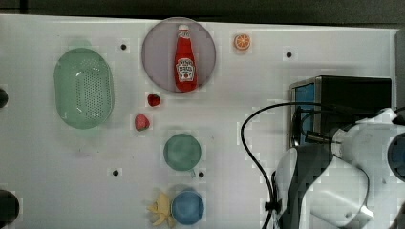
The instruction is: Flap open oven.
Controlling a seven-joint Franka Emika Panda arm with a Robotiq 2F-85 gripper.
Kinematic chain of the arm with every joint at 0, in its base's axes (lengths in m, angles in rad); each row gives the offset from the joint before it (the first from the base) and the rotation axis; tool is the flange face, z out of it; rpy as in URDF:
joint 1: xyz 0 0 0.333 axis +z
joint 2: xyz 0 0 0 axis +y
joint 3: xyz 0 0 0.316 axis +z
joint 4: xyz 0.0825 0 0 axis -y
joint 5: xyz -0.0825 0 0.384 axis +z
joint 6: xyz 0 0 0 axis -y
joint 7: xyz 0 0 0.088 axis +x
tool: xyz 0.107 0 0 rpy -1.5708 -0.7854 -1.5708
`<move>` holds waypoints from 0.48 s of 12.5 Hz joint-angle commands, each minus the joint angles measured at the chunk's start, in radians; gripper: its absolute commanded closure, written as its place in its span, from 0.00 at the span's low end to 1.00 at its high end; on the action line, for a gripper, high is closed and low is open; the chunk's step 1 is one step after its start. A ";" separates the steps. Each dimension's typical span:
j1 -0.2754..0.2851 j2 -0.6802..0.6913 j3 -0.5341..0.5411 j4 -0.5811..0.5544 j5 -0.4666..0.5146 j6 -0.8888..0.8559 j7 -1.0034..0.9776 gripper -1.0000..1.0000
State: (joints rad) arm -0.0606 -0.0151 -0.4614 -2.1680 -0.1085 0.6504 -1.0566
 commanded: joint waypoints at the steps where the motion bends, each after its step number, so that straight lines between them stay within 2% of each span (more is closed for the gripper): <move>1: 0.012 0.056 -0.012 -0.013 0.008 0.016 -0.084 0.82; 6: 0.015 0.150 0.002 -0.013 0.016 0.118 -0.083 0.82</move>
State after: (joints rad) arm -0.0491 0.1492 -0.4612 -2.1855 -0.1031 0.7407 -1.0869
